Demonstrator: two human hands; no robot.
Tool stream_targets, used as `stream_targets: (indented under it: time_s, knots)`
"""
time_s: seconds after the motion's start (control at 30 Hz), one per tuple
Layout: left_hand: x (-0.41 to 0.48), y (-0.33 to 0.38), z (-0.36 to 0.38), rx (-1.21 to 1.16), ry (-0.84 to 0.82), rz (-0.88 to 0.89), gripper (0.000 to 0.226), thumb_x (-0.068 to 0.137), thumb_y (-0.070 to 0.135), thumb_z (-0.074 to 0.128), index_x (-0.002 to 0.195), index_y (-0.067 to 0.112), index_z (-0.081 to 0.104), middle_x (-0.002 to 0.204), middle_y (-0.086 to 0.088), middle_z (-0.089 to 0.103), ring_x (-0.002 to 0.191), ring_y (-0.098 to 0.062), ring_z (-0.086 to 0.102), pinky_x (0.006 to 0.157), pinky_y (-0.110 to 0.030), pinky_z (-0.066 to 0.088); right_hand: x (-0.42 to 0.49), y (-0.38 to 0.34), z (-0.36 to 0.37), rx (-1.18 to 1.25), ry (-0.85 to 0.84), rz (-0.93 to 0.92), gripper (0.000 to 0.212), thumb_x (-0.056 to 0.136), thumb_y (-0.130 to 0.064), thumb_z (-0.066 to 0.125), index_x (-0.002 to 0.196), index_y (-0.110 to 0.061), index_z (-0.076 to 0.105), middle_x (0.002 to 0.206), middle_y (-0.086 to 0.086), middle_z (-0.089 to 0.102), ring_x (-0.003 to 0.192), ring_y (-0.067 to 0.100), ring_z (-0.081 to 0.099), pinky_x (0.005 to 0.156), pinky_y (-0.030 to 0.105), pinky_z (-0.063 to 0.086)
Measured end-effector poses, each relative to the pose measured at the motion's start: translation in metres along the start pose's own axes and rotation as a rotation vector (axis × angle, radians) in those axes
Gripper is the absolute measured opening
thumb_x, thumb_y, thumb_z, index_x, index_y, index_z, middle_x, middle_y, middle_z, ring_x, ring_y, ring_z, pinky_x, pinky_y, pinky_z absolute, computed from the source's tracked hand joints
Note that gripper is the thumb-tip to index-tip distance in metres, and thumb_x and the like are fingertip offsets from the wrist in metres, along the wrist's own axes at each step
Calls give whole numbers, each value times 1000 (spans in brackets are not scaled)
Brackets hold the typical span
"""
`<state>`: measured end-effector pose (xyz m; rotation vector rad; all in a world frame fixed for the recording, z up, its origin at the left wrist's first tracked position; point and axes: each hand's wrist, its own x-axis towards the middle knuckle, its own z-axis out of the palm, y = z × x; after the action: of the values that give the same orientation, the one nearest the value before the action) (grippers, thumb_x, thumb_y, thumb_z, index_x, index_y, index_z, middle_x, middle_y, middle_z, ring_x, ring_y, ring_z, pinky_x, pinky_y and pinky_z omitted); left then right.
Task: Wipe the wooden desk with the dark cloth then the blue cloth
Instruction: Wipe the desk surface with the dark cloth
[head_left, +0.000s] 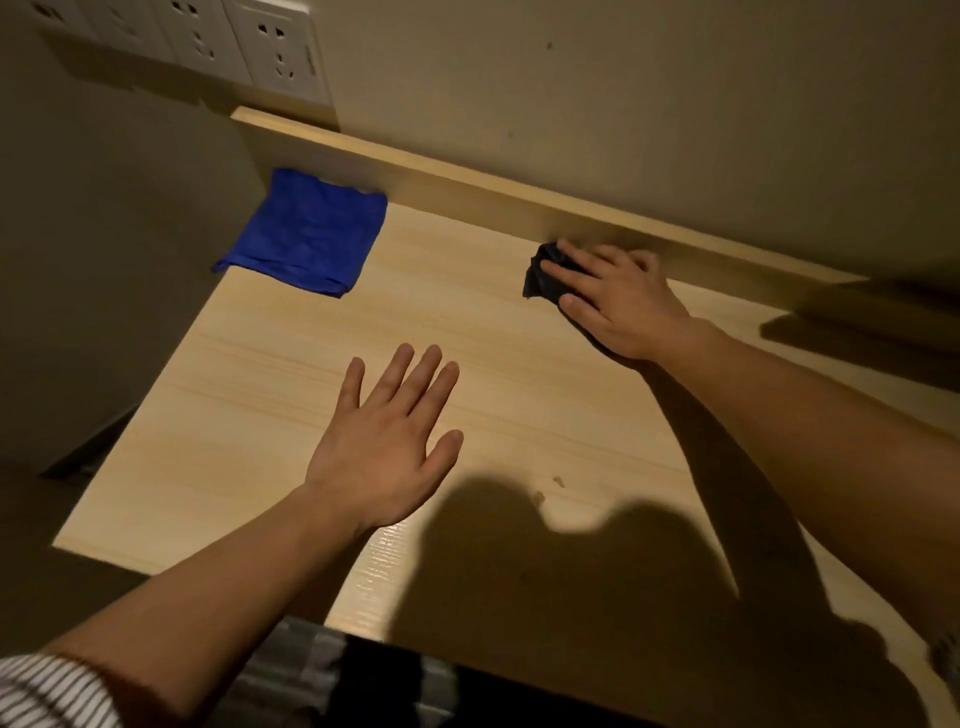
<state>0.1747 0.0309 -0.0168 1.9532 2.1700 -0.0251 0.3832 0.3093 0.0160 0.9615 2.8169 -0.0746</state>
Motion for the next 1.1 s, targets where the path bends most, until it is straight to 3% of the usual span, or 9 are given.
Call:
stream_targets:
  time_s: [0.2, 0.53, 0.77, 1.1]
  knots:
    - [0, 0, -1, 8, -15, -8, 73, 106, 65, 6, 169, 33, -9, 176, 8, -18, 161, -17, -23, 129, -59, -8, -21, -9, 9, 53, -53, -66, 54, 107, -57, 8, 160, -52, 14, 173, -13, 4, 160, 25, -1, 122, 58, 3]
    - [0, 1, -3, -27, -10, 4, 74, 105, 64, 5, 170, 31, -6, 178, 5, -14, 163, -20, -18, 129, -60, -6, -112, -78, 26, 78, -65, -121, 53, 109, -54, 14, 162, -46, 17, 173, -12, 7, 160, 21, 0, 124, 54, 10]
    - [0, -2, -2, -36, 20, 26, 76, 104, 65, 4, 170, 29, -3, 179, 2, -9, 164, -22, -13, 128, -63, -5, -171, -133, 41, 133, -54, -95, 51, 112, -50, 18, 162, -47, 13, 173, -16, 3, 160, 16, -4, 123, 47, 7]
    - [-1, -2, -3, -41, 42, 42, 77, 104, 66, 5, 170, 29, 0, 179, 1, -5, 165, -25, -10, 128, -64, -3, -242, -209, 54, 263, -24, -67, 49, 111, -46, 27, 160, -43, 29, 172, -16, 14, 159, 15, 6, 116, 46, 19]
